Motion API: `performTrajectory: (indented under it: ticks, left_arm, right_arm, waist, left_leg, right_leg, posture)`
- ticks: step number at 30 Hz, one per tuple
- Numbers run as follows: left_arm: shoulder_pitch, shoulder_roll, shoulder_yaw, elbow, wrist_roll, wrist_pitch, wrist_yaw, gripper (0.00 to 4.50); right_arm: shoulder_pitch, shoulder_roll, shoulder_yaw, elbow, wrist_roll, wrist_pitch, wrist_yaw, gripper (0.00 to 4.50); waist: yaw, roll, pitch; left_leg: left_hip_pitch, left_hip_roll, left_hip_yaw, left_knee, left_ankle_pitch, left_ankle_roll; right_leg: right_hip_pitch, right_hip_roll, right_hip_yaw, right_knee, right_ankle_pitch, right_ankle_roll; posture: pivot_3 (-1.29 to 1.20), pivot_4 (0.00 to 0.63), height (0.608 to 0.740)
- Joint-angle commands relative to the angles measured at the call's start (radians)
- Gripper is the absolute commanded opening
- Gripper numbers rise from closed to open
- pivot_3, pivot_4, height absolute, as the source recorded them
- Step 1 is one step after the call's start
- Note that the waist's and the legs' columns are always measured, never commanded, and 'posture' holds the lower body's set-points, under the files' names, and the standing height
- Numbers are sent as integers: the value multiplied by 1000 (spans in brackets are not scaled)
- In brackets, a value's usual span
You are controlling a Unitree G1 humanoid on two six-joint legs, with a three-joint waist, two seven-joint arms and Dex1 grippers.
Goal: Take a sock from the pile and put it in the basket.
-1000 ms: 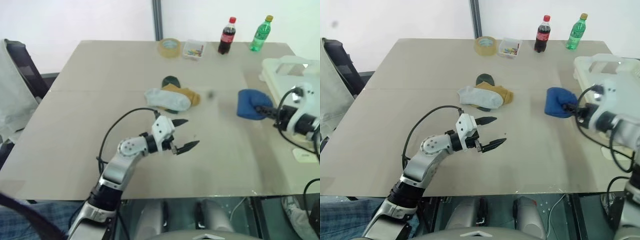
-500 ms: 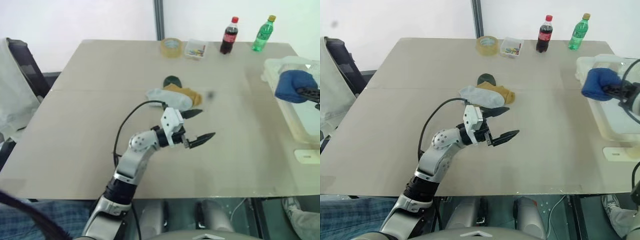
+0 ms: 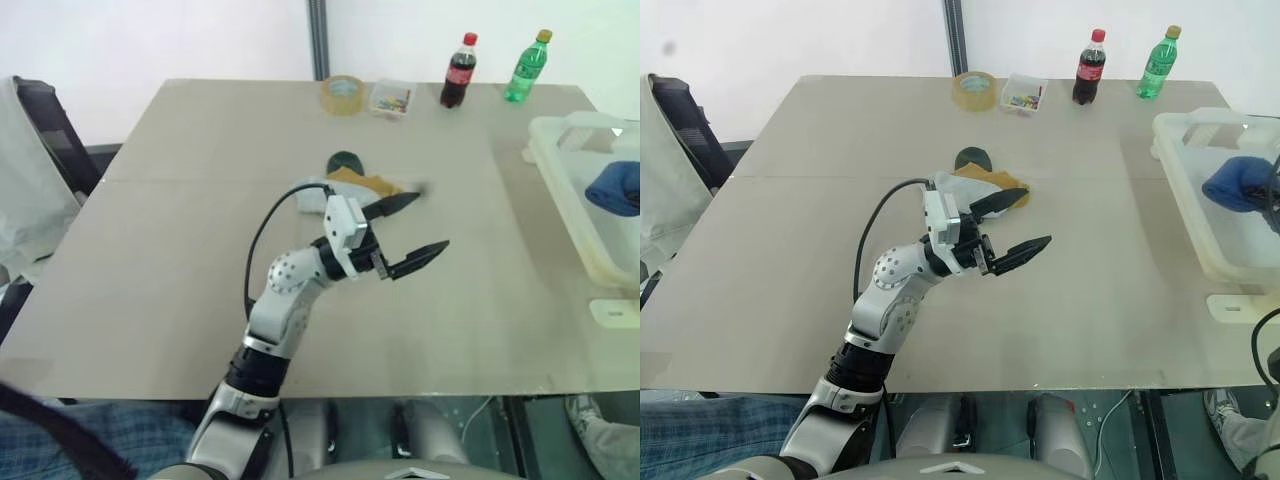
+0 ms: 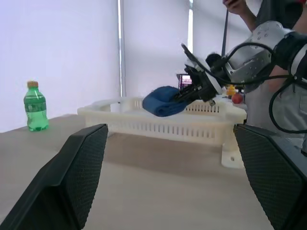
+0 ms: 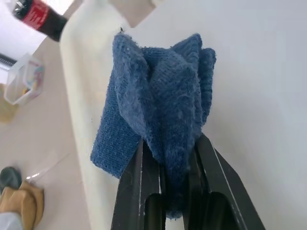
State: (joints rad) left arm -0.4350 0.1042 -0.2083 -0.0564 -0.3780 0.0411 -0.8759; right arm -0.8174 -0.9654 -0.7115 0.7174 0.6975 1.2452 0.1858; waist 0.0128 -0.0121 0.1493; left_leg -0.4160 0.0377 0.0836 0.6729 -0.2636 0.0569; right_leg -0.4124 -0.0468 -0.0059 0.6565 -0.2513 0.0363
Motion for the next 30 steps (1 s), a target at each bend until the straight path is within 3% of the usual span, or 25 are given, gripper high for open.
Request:
performTrajectory:
  ticks: [1,7,13,18,20,23,25,30]
  left_arm:
    - [-19,-6,-5,-7,-24,-2,-23,4500]
    - [-16,-3,-7,7,-20,-2,-38,4500]
    - [-22,21,15,1,-16,33,-20,4500]
    - [4,177,49,-40,63,94,-2,4500]
    - [10,228,92,-63,2,171,-6,4500]
    - [102,338,175,-154,-84,259,-34,4500]
    - [149,373,178,-200,-88,287,-33,4500]
    - [392,443,229,-384,-99,353,26,4500]
  right_arm:
    - [-15,-54,-27,4,-31,-53,-6,1676]
    - [84,-98,21,-94,-57,-19,64,4464]
    - [244,-136,-21,-345,-15,-79,242,4464]
    - [391,-5,-48,-663,116,-126,411,4464]
    - [436,54,-34,-749,143,-166,446,4464]
    - [535,204,65,-906,195,-264,562,4464]
    - [596,235,112,-961,188,-314,619,4464]
    - [816,295,333,-1005,-1,-618,797,4464]
  waist:
    - [1,0,0]
    - [2,1,0]
    - [-2,2,0]
    - [-18,1,0]
    - [-25,1,0]
    - [-31,1,1]
    - [-27,3,1]
    - [-5,-3,-1]
  left_leg:
    - [0,0,0,0,0,0]
    - [0,0,0,0,0,0]
    - [1,0,1,0,0,0]
    - [2,1,-1,0,0,0]
    - [2,3,-4,0,0,0]
    - [2,5,-3,0,0,-1]
    - [2,5,-3,0,1,-1]
    - [1,1,-3,1,1,-2]
  right_leg:
    - [0,0,0,0,0,0]
    - [0,0,0,0,0,0]
    - [0,0,0,0,0,0]
    - [0,2,-1,1,0,1]
    - [1,4,0,2,0,0]
    - [0,4,0,3,0,0]
    - [0,3,0,3,0,1]
    - [2,-3,-3,0,-1,1]
  posture:
    - [0,150,735]
    - [0,150,735]
    - [0,150,735]
    - [0,150,735]
    - [0,150,735]
    - [0,150,735]
    - [0,150,735]
    - [0,150,735]
